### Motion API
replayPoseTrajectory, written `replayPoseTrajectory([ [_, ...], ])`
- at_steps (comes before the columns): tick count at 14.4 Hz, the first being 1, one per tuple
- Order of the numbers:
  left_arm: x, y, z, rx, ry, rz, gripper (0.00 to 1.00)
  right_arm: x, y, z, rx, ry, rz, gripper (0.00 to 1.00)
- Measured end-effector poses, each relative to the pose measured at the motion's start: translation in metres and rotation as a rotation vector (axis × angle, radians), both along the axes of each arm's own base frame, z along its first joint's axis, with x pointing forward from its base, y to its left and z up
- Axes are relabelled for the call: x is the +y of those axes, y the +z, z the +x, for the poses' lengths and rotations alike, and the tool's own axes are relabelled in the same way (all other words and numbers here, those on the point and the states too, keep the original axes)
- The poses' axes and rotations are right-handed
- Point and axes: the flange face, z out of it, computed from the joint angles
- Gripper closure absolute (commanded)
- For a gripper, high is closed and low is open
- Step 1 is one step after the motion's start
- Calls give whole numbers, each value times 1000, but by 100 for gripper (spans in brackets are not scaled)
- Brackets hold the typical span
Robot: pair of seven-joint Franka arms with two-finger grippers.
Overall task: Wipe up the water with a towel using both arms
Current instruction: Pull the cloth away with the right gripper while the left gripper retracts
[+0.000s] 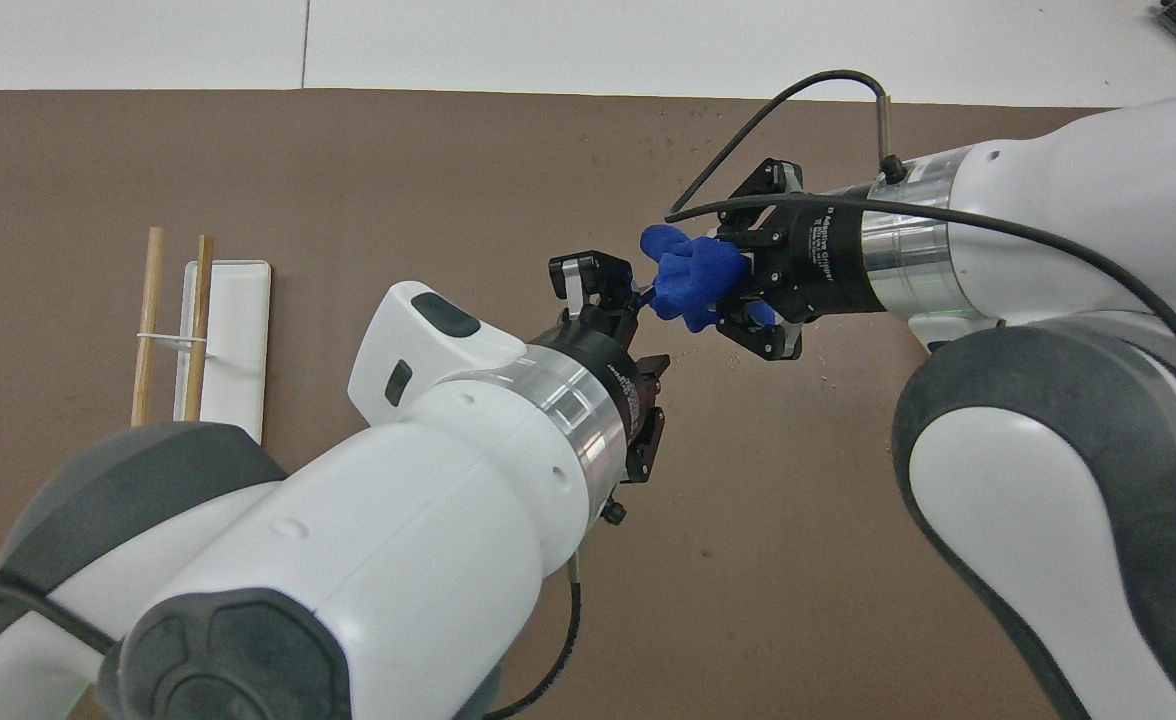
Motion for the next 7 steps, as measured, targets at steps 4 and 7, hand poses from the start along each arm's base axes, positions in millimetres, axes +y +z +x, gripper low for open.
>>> replayPoseTrajectory([
  [4, 9, -10, 2, 20, -84, 108, 0, -19, -14, 21, -106, 49, -52, 100],
  [7, 52, -20, 25, 47, -186, 257, 0, -38, -44, 45, -194, 127, -137, 100],
])
